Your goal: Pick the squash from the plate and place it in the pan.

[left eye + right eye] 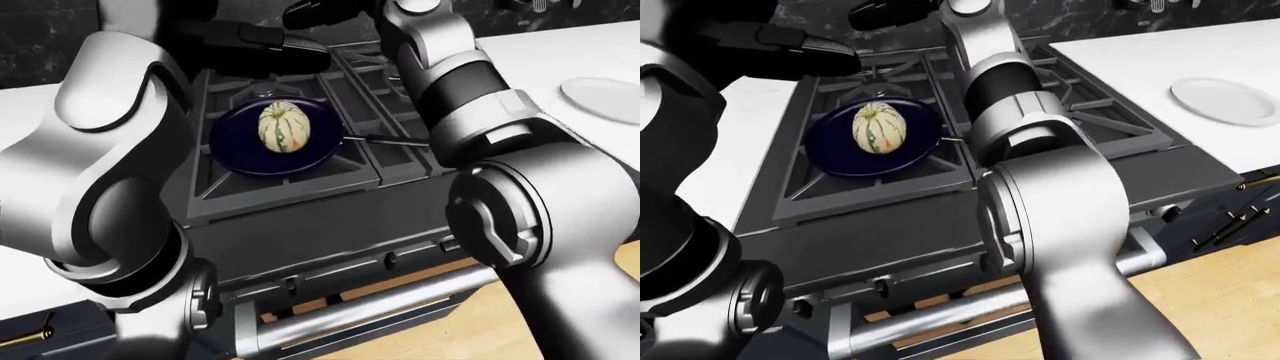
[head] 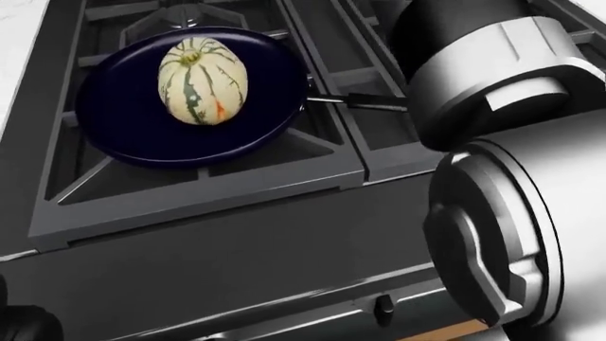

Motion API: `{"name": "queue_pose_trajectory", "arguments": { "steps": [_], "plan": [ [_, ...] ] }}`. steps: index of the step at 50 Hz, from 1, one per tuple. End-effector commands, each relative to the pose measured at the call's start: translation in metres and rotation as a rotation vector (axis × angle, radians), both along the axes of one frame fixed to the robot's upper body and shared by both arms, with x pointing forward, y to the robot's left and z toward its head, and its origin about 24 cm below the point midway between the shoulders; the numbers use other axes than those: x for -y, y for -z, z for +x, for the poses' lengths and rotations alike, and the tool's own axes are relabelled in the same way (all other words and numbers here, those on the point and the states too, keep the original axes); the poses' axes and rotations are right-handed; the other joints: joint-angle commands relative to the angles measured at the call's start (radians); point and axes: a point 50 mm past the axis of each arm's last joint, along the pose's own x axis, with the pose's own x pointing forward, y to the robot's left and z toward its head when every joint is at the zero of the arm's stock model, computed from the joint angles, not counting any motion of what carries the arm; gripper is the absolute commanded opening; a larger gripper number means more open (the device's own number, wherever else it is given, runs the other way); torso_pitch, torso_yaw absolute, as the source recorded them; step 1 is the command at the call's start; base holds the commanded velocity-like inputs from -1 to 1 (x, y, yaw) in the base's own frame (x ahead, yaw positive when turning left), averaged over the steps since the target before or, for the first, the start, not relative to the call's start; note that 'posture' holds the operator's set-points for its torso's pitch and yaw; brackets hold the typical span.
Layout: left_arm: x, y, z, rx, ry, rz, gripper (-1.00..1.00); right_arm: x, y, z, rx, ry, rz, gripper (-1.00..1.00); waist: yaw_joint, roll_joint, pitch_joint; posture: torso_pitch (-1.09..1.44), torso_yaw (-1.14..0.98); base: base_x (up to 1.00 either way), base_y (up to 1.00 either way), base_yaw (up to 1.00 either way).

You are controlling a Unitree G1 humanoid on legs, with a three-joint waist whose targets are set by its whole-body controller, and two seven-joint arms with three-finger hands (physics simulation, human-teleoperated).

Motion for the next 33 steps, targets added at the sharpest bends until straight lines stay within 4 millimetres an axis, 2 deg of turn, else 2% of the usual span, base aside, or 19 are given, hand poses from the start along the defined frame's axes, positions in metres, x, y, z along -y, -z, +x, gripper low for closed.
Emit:
{"name": "queue_pose_trajectory", "arguments": {
  "steps": [1,5,10,17,25,33],
  "plan": [
    [0.0,-0.012,-0.007,0.073,-0.001,-0.011,1.0,0.004,-0.031,-0.01,0.127,0.001,0.015,1.0,0.0,0.004,-0.033,0.0,0.0,0.0,0.0,0.0],
    [0.001,-0.013,-0.008,0.079,0.002,-0.008,1.0,0.011,-0.036,-0.011,0.149,0.009,0.021,1.0,0.0,0.001,-0.032,0.0,0.0,0.0,0.0,0.0],
    [0.001,-0.015,-0.01,0.095,0.0,-0.017,1.0,0.015,-0.034,-0.01,0.149,-0.015,0.021,1.0,-0.001,0.0,-0.03,0.0,0.0,0.0,0.0,0.0],
    [0.0,-0.017,-0.011,0.101,-0.005,-0.023,1.0,0.014,-0.04,-0.013,0.153,-0.065,0.033,1.0,0.0,-0.001,-0.029,0.0,0.0,0.0,0.0,0.0],
    [-0.002,-0.019,-0.012,0.108,-0.014,-0.035,1.0,0.031,-0.046,-0.014,0.179,-0.04,0.049,1.0,0.002,-0.003,-0.027,0.0,0.0,0.0,0.0,0.0],
    [-0.006,-0.023,-0.014,0.13,-0.031,-0.06,1.0,0.033,-0.07,-0.026,0.239,-0.038,0.081,1.0,0.002,-0.001,-0.027,0.0,0.0,0.0,0.0,0.0]
  ]
}}
